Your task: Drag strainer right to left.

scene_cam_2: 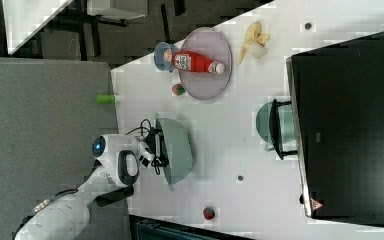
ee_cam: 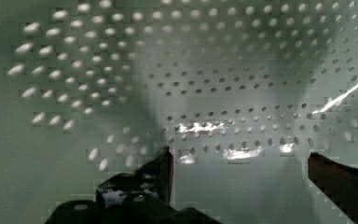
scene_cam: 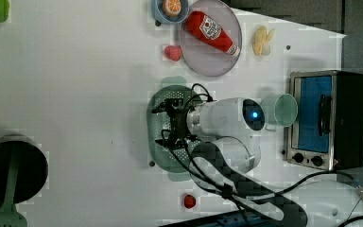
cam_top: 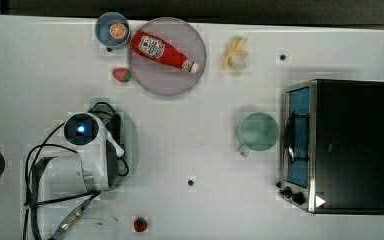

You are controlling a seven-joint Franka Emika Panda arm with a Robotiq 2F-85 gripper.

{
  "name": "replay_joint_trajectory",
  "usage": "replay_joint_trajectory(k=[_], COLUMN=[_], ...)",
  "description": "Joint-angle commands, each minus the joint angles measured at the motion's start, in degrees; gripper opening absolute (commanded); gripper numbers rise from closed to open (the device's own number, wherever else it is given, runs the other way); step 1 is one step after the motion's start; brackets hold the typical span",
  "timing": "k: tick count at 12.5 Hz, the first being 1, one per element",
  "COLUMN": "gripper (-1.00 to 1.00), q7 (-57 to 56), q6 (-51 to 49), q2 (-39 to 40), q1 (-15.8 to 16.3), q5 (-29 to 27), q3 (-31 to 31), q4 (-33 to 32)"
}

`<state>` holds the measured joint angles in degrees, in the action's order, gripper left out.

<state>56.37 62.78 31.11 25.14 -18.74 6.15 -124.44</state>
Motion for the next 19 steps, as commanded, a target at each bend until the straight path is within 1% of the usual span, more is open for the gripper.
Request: replay_joint_trajectory(k=[1, 7, 12, 14, 16, 18, 19], gripper=[1.0, 1.0, 1.0, 1.0, 1.0, 1.0, 1.0], q7=[5.02, 10.44, 11.96, 11.99, 11.77, 9.2, 6.88], q6=[-0.05, -2.06, -1.5, -2.02, -2.61, -3.5, -6.07], q2=[0.74, 3.82, 6.14, 6.88, 6.58, 3.73, 0.9], q1=[3.13, 7.93, 10.77, 11.33, 11.47, 11.45, 11.43], q5=[-0.39, -1.12, -1.22, -1.22, -1.0, -0.72, -0.7], q3=[0.98, 1.02, 1.01, 1.0, 0.82, -0.56, -1.89], q4=[3.7, 10.43, 14.09, 15.59, 15.79, 15.15, 14.25])
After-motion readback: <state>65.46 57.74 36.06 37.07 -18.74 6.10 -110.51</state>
